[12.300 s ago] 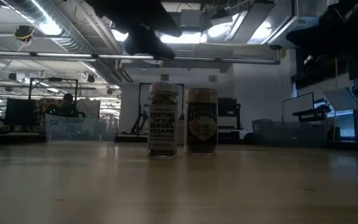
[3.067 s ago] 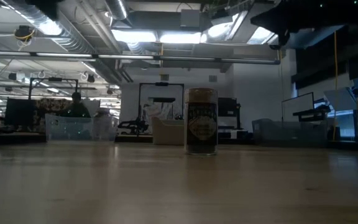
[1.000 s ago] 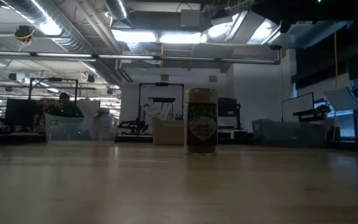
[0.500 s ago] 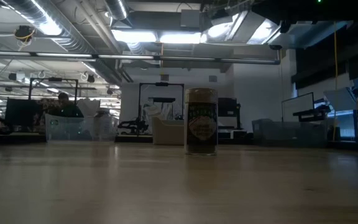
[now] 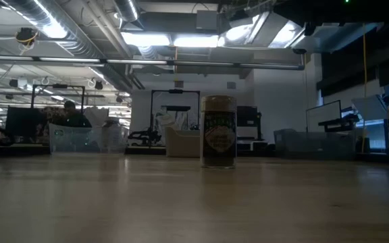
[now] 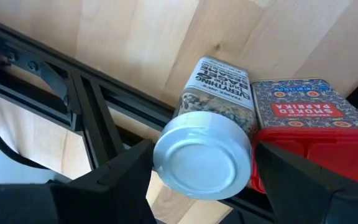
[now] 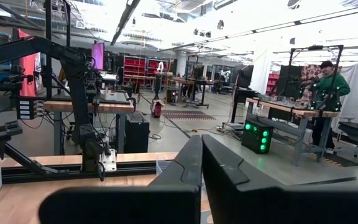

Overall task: Sort spices by type
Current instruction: Put the white seasoning bottle into the transparent bin

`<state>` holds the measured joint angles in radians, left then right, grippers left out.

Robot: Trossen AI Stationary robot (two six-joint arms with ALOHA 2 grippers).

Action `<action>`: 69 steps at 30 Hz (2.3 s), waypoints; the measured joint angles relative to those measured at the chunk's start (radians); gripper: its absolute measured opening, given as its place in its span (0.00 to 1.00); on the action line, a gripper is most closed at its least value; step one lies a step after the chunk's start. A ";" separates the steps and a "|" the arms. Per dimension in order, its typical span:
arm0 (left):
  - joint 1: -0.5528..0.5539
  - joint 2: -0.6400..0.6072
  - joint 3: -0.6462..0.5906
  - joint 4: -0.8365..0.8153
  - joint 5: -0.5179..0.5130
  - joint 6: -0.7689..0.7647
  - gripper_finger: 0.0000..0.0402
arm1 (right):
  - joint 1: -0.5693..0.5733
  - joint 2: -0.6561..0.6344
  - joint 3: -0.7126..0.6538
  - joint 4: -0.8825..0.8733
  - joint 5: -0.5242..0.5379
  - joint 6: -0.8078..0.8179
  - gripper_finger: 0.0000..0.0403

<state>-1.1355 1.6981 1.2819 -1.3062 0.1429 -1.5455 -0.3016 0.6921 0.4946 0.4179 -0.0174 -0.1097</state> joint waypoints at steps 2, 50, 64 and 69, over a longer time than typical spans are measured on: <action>0.000 0.000 0.000 0.005 0.000 0.001 0.66 | 0.000 0.000 0.000 0.000 0.000 0.000 0.03; 0.487 -0.109 0.000 -0.032 -0.108 0.386 0.48 | 0.000 0.000 0.000 -0.001 0.001 0.000 0.03; 0.780 -0.109 0.000 -0.035 -0.258 0.787 0.48 | 0.000 0.000 0.000 -0.003 0.000 0.000 0.03; 0.886 -0.109 0.028 -0.061 -0.339 0.917 0.48 | 0.000 0.000 0.000 -0.008 0.000 0.000 0.03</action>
<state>-0.2497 1.5894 1.3099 -1.3669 -0.1959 -0.6286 -0.3015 0.6918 0.4946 0.4103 -0.0170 -0.1097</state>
